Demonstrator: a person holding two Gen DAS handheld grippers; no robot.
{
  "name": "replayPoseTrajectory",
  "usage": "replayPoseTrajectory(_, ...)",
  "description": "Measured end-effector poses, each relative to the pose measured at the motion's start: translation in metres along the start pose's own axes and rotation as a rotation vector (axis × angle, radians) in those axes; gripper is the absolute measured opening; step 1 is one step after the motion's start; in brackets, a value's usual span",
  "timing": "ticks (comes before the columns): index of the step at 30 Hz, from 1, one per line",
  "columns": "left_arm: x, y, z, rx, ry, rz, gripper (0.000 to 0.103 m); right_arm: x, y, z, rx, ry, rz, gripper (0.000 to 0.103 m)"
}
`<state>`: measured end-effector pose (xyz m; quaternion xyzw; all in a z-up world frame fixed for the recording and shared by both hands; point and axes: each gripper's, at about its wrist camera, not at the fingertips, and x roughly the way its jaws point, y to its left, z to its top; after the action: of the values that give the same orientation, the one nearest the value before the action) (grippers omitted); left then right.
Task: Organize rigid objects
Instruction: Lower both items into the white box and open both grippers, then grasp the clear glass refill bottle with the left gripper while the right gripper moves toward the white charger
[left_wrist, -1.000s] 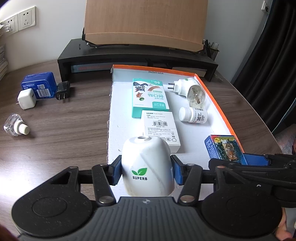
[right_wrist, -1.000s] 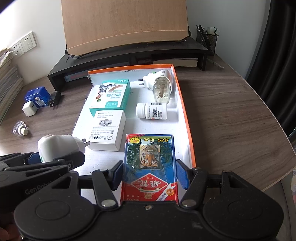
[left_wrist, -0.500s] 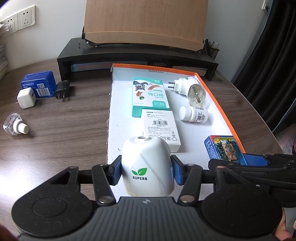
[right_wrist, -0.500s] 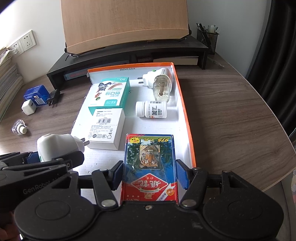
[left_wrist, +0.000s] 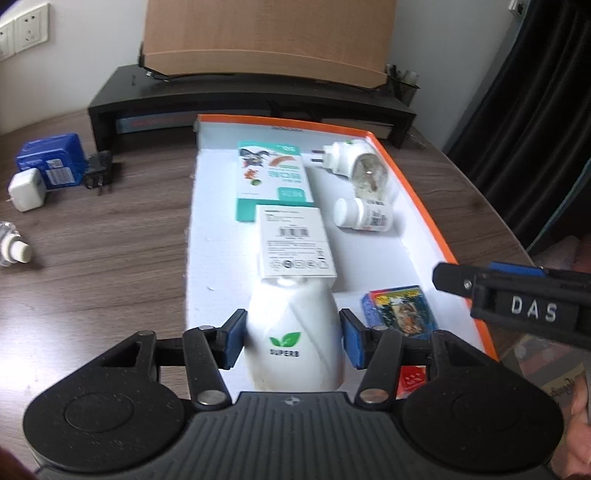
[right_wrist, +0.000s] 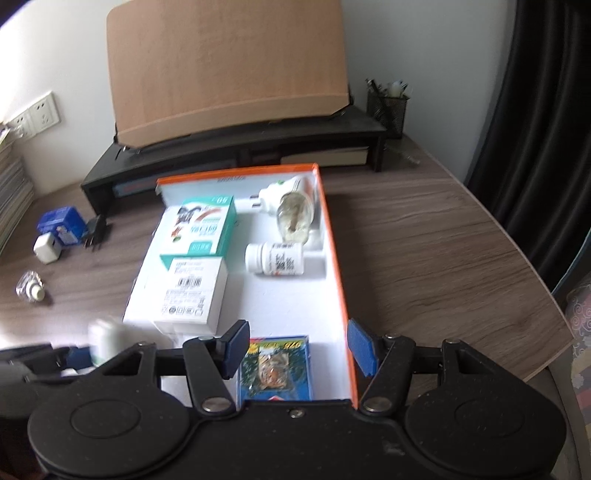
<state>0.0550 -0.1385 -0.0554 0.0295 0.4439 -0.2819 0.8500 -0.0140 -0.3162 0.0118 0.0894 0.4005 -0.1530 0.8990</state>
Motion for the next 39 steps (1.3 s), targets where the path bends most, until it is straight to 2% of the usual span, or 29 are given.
replayPoseTrajectory(2, -0.002, -0.002, -0.001, 0.001, -0.012, -0.005, 0.077, -0.002, -0.001, 0.002, 0.004, -0.007, -0.002, 0.072)
replayPoseTrajectory(8, -0.013, 0.001, 0.004, -0.009, -0.055, 0.020, 0.077, -0.008, 0.003, 0.003, -0.003, -0.026, 0.007, 0.072)
replayPoseTrajectory(12, -0.022, 0.009, 0.009, -0.030, -0.079, 0.068, 0.081, -0.012, 0.011, 0.007, -0.010, -0.042, 0.029, 0.073)
replayPoseTrajectory(21, -0.047, 0.049, 0.015, -0.122, -0.118, 0.171, 0.085, -0.012, 0.045, 0.016, -0.062, -0.053, 0.087, 0.077)
replayPoseTrajectory(33, -0.073, 0.101, 0.009, -0.249, -0.152, 0.280, 0.086, -0.004, 0.097, 0.019, -0.162, -0.041, 0.191, 0.077)
replayPoseTrajectory(39, -0.081, 0.115, 0.006, -0.282, -0.159, 0.318, 0.086, 0.001, 0.118, 0.020, -0.196, -0.035, 0.233, 0.077)
